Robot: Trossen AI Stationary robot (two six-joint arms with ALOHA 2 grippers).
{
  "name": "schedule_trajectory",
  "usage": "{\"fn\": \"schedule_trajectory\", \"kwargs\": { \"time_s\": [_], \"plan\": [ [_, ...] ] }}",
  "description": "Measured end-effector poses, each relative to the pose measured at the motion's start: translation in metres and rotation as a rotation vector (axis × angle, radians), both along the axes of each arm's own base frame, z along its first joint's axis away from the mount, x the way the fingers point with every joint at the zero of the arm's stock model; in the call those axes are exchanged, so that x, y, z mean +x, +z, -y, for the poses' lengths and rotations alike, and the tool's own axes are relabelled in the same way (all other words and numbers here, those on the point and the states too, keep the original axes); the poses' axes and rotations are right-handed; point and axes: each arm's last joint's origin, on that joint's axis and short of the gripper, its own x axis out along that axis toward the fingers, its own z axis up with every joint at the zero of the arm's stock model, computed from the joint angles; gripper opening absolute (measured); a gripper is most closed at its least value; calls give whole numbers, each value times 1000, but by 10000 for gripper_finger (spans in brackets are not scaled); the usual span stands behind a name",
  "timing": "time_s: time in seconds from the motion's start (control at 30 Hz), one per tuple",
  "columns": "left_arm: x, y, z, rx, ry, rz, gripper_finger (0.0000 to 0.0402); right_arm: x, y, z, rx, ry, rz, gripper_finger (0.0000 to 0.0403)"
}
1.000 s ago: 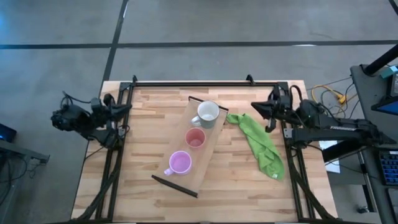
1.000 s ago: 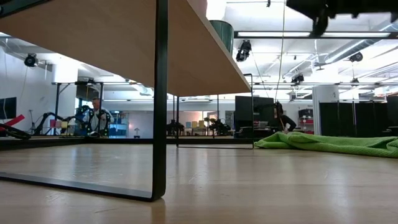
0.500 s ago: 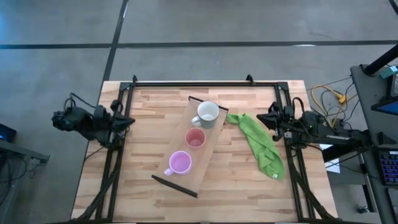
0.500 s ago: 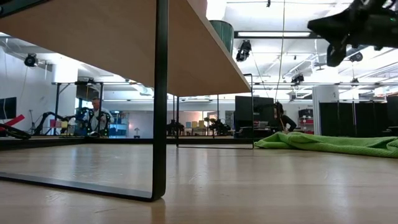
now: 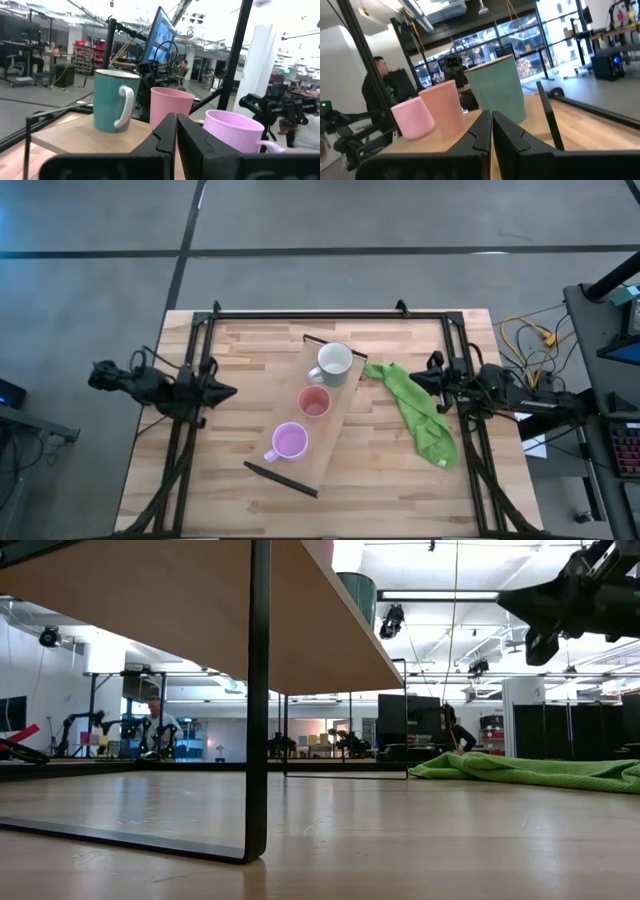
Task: Stack small to large cups/mugs on shelf
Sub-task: Return to Home Position
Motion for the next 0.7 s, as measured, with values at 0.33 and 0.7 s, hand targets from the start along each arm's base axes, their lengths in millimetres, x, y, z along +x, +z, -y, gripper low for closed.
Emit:
{"fn": "schedule_trajectory", "kwargs": {
  "time_s": [0.33, 0.7],
  "plan": [
    [10, -28, 4, -29, -9, 84, 0, 0, -3, 0, -32, -7, -37, 8],
    [14, -46, 6, 10, -26, -16, 0, 0, -7, 0, -16, -5, -76, 8]
  ]
}}
